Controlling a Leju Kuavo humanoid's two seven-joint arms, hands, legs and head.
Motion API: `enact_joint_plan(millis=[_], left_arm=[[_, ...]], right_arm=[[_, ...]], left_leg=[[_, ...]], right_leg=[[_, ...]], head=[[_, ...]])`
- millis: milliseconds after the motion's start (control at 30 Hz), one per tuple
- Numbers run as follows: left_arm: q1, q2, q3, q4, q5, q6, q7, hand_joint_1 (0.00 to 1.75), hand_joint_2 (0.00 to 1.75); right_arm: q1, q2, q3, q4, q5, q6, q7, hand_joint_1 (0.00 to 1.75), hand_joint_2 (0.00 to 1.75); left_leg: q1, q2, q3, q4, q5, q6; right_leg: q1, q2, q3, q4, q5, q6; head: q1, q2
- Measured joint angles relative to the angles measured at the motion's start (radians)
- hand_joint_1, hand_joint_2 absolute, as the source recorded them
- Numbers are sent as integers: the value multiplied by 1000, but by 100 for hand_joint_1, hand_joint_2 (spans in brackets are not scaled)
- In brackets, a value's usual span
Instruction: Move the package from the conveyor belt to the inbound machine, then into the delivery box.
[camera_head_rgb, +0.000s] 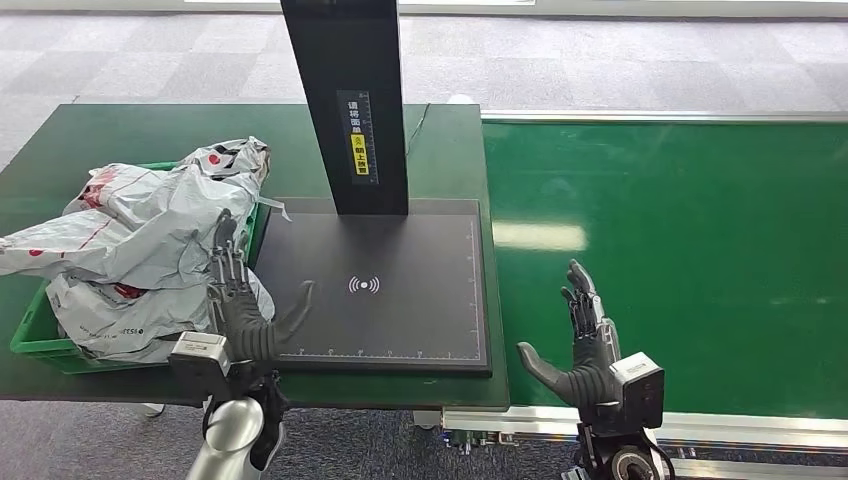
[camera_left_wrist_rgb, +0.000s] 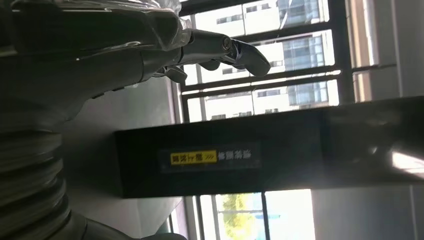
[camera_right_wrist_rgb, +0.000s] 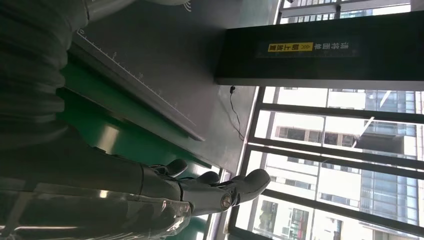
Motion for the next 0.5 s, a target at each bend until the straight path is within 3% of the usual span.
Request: enact_joint_plan(millis=[167,400,467,500], left_arm=[[5,-1,-45,46,11,-41,14,0,175],[31,5,-47,72,61,-97,19,0,175],[39,10,-45,76,64,-103,19,0,175],[41,12,-44,77,65,-105,19,0,175]], right_arm=[[-3,3,16,1,-12,2,2,0,175],[9,14,31,2,-14,-26,6,0,175],[10,25,43,1,-6,-33,20,0,87],[10,28,46,0,-4,-35,25,0,58]], left_leg=[[0,0,0,0,0,0],[0,0,-1,0,0,0],[0,0,-1,0,0,0],[0,0,-1,0,0,0]], right_leg=[[0,0,0,0,0,0],[0,0,0,0,0,0],[0,0,0,0,0,0],[0,0,0,0,0,0]], head=[[0,0],[0,0],[0,0],[0,0]])
